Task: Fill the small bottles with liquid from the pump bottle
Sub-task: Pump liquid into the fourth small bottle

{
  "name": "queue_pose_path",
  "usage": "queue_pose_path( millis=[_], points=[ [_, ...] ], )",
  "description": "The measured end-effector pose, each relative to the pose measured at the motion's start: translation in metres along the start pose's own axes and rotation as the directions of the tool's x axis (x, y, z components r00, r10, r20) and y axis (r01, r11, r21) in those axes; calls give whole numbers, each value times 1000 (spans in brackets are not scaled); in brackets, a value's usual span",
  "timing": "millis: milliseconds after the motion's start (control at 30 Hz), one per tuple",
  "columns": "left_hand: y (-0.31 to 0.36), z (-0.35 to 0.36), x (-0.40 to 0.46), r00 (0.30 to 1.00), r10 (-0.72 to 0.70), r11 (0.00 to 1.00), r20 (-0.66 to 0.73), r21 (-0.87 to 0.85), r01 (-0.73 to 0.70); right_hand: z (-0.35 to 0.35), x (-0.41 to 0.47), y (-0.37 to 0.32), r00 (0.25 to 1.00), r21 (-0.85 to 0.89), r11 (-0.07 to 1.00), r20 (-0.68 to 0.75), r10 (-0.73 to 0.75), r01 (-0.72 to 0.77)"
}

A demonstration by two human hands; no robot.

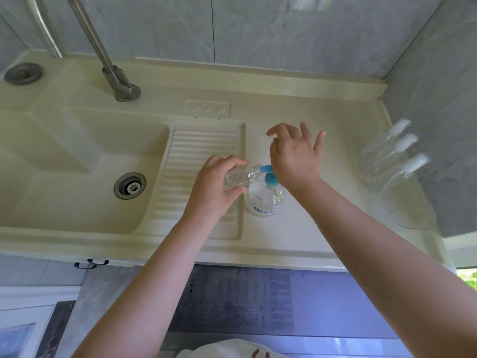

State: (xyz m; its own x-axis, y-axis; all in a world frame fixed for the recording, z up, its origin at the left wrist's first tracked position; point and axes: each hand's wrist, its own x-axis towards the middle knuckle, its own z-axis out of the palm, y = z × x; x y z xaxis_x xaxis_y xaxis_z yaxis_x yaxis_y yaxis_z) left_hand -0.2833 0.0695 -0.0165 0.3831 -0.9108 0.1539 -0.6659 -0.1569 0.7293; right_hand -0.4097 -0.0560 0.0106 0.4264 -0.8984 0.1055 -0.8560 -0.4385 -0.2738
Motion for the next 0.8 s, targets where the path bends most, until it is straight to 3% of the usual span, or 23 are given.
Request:
queue_pose_path(
  millis=[267,467,667,733,800],
  points=[
    [2,2,1,1000,13,1000,1,-3,-13,-3,-1,3,999,42,999,-38,28,-27],
    [1,1,1,1000,13,1000,-6,2,-13,-11,5,-2,996,-14,999,-77,-37,36],
    [0,4,-1,1000,-3,1000,11,13,3,8,-1,-1,1000,-5,1000,8,14,-14],
    [0,5,-2,1000,-3,1000,9,-6,3,12,0,0,999,64,998,-14,30,-29],
    [0,4,-3,1000,1,1000,5,-20,-1,5,-2,5,990,376,920,-36,135,-112]
  ],
)
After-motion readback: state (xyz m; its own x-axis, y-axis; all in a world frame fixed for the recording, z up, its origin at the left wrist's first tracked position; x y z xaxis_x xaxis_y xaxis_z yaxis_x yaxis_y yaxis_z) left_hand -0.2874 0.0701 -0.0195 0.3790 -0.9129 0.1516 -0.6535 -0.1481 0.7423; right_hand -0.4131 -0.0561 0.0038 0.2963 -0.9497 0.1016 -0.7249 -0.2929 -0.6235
